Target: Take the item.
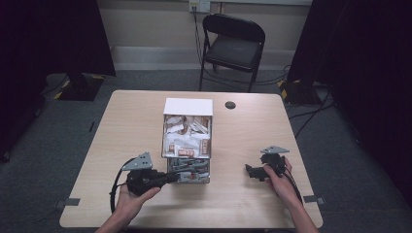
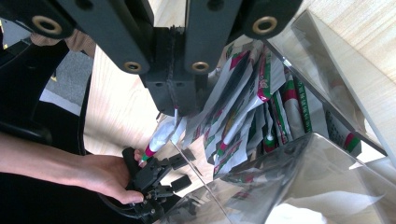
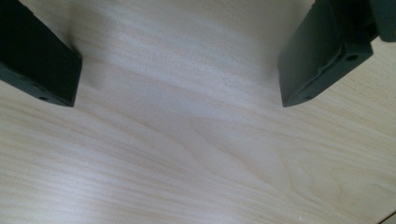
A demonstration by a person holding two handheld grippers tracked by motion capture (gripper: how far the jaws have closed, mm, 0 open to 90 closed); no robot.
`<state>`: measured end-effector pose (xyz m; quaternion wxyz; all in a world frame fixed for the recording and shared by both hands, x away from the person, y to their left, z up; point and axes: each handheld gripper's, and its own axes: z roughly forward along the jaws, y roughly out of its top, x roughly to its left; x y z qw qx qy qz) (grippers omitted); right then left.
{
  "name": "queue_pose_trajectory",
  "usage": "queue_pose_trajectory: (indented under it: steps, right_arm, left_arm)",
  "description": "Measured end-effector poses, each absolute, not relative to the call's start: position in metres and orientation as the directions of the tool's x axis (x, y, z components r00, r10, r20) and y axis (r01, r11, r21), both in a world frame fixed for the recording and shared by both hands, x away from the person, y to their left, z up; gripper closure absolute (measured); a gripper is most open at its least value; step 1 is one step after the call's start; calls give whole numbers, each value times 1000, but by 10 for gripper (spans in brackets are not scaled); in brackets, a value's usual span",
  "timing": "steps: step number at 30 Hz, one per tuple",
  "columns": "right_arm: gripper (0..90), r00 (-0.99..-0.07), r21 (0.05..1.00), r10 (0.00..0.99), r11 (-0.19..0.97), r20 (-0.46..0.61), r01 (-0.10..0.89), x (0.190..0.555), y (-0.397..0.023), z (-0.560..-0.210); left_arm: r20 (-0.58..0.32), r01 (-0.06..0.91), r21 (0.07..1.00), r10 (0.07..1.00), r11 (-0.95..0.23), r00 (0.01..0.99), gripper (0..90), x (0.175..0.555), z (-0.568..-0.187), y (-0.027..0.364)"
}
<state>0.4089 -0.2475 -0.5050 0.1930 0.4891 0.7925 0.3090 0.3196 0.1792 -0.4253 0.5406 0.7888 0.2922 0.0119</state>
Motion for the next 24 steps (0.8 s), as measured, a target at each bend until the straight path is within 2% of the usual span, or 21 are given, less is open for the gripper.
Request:
queue_pose_trajectory:
  steps: [24]
  right_arm:
    - [0,-448,678,894,331,-3,656,409,-248,-505]
  left_arm:
    - [-306,429,877,435,-217,847,900,305,-413,187]
